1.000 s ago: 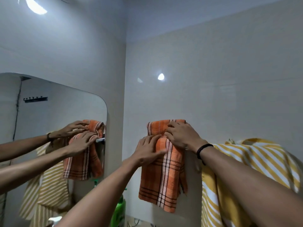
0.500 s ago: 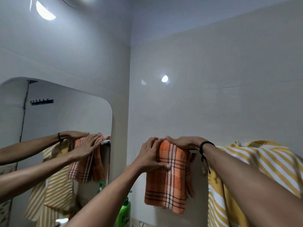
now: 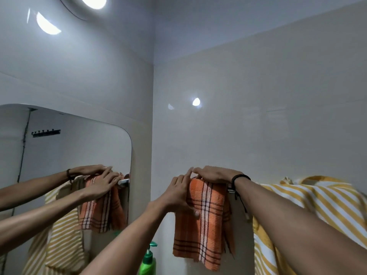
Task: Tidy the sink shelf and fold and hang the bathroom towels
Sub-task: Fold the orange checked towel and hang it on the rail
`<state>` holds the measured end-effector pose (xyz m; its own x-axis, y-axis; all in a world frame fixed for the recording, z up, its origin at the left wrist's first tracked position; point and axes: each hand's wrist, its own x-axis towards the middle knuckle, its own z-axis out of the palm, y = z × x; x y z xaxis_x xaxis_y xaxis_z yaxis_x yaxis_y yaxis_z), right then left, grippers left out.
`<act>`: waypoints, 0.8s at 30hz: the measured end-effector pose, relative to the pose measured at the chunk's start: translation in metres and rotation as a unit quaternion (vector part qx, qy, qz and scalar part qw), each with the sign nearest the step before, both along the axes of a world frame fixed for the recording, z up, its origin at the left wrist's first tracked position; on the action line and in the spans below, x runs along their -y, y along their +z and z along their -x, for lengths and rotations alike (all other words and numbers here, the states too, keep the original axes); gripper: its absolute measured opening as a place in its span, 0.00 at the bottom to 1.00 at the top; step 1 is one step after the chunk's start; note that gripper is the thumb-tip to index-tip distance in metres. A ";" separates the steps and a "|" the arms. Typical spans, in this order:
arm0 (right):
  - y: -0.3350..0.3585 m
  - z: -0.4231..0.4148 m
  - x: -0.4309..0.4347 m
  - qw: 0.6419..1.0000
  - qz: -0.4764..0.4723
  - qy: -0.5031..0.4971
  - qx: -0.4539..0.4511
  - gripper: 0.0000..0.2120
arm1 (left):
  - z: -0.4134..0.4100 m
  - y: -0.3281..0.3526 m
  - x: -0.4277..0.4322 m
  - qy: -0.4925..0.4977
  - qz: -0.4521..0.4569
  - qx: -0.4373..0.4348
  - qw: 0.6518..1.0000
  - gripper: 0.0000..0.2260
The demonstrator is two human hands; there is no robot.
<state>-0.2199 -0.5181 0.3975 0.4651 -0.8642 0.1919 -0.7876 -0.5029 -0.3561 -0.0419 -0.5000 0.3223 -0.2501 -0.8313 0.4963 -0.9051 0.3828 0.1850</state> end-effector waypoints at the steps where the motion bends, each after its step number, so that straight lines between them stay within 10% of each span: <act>1: 0.001 -0.002 -0.005 0.999 -0.045 -0.005 -0.006 0.32 | -0.001 -0.002 0.000 -0.004 0.005 -0.011 1.000 0.68; 18: 0.008 -0.010 -0.011 0.983 -0.178 0.046 0.010 0.22 | -0.002 -0.003 -0.004 -0.006 -0.005 -0.050 0.999 0.67; 24: 0.003 -0.006 -0.030 0.995 -0.013 -0.036 -0.087 0.29 | -0.004 -0.001 0.000 0.013 -0.018 -0.039 0.999 0.67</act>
<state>-0.2139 -0.4884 0.4001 0.4266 -0.8999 0.0901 -0.8719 -0.4357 -0.2234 -0.0381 -0.5001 0.3209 -0.1889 -0.8548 0.4833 -0.8972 0.3503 0.2690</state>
